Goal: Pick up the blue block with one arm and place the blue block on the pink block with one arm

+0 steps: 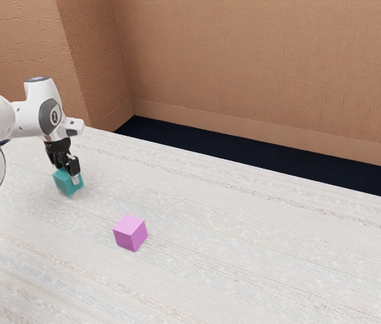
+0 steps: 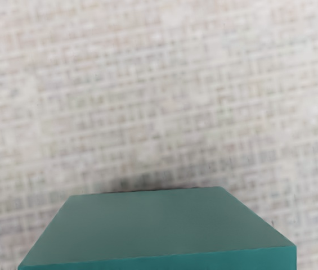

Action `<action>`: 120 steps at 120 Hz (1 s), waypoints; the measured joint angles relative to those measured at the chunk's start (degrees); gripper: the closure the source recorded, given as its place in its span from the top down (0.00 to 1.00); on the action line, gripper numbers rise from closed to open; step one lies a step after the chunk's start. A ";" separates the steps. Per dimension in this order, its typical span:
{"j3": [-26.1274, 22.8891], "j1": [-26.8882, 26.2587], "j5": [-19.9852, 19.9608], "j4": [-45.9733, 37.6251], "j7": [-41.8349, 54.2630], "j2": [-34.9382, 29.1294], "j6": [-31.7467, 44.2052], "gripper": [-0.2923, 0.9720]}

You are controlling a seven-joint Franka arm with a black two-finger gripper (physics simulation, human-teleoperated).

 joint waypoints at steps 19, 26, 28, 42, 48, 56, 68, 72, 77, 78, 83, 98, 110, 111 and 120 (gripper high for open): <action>-2.65 -0.30 -0.74 -1.81 -0.80 -4.40 -0.57 0.51; -3.88 -0.71 -0.84 -4.42 -1.41 -6.92 -0.74 0.50; -4.09 -0.86 -0.85 -5.29 -1.64 -7.66 -0.77 0.50; -4.62 -2.25 -0.67 -10.28 -3.89 -11.85 -0.74 0.49; -4.67 -3.30 -0.49 -12.04 -5.15 -13.38 -0.66 0.48; -4.69 -4.91 -0.17 -14.27 -7.07 -15.25 -0.53 0.48; -4.69 -6.94 1.25 -17.09 -10.67 -17.29 -0.33 0.48; -4.68 -7.62 1.59 -17.86 -11.97 -17.77 -0.28 0.48; -4.65 -8.53 1.91 -18.85 -13.59 -18.46 -0.23 0.47; -4.64 -8.73 1.96 -19.10 -13.92 -18.64 -0.22 0.47; -4.63 -9.79 2.29 -20.25 -15.54 -19.56 -0.16 0.47; -4.47 -12.31 3.05 -23.06 -20.27 -21.61 -0.06 0.47; -4.22 -14.06 3.33 -24.70 -23.80 -22.39 0.19 0.47; -4.22 -14.21 3.35 -24.93 -24.08 -22.55 0.25 0.47; -4.19 -15.80 3.43 -27.05 -26.57 -24.19 0.83 0.47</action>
